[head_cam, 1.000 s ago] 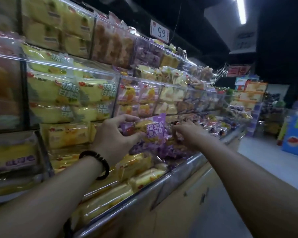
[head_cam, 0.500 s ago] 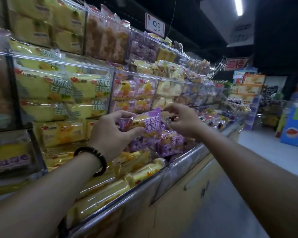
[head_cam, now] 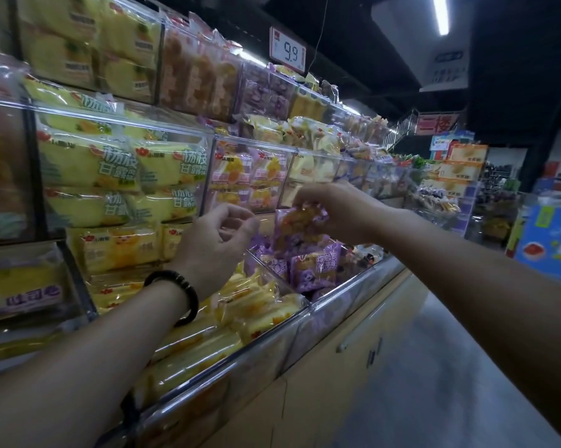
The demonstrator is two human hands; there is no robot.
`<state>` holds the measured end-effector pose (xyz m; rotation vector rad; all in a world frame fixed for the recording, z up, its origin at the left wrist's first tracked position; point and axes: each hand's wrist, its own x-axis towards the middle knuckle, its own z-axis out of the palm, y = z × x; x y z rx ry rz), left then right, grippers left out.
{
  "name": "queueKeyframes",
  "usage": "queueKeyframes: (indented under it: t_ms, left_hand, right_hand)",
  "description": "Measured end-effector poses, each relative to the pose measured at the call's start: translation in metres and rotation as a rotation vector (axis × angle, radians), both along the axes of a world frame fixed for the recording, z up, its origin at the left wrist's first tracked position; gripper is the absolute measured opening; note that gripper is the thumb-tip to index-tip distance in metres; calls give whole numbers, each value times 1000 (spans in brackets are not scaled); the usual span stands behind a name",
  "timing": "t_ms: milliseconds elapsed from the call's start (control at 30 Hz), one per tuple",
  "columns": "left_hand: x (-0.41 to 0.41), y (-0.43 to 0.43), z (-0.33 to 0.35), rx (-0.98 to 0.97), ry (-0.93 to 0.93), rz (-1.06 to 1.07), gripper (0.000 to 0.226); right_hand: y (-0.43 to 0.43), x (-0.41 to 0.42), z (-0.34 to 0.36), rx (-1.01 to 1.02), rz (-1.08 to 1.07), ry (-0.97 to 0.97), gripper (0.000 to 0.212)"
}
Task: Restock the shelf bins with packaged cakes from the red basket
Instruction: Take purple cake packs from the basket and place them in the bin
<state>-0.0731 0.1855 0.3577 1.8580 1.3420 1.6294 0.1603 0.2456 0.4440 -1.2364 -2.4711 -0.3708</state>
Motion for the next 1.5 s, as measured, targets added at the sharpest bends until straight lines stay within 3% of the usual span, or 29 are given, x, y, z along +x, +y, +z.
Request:
queueKeyframes:
  t_ms: [67, 200, 400, 600, 733, 867, 967, 1133, 1233, 1367, 1500]
  left_hand:
    - [0, 3, -4, -47, 69, -6, 9]
    - [3, 5, -9, -134, 220, -83, 21]
    - [2, 11, -12, -122, 310, -42, 24]
    - [4, 15, -14, -119, 393, -38, 22]
    - [4, 15, -16, -151, 439, -52, 23]
    - [5, 13, -12, -163, 479, -62, 26]
    - [9, 5, -2, -140, 507, -61, 25]
    - [36, -26, 19, -23, 600, -70, 21]
    - [52, -55, 24, -17, 534, -145, 25]
    - [69, -109, 5, -72, 483, -258, 23]
    - [80, -169, -38, -208, 533, -364, 28]
  right_hand:
    - [4, 2, -10, -54, -73, -32, 34]
    - [13, -13, -35, -54, -165, -109, 38]
    - [42, -41, -73, -109, -57, -10, 43]
    - [44, -32, -93, -166, -32, 7, 27]
    - [36, -29, -94, -251, -90, -21, 41]
    - [15, -25, -77, -376, -83, 105, 85]
    - [-11, -15, -64, -255, -91, 315, 68]
    - [-83, 10, -52, -189, -139, 375, 29]
    - [-136, 28, -56, -163, -160, 393, 18]
    - [-195, 44, -82, -197, -235, 382, 20]
    - [-244, 42, -127, -361, -244, 460, 8]
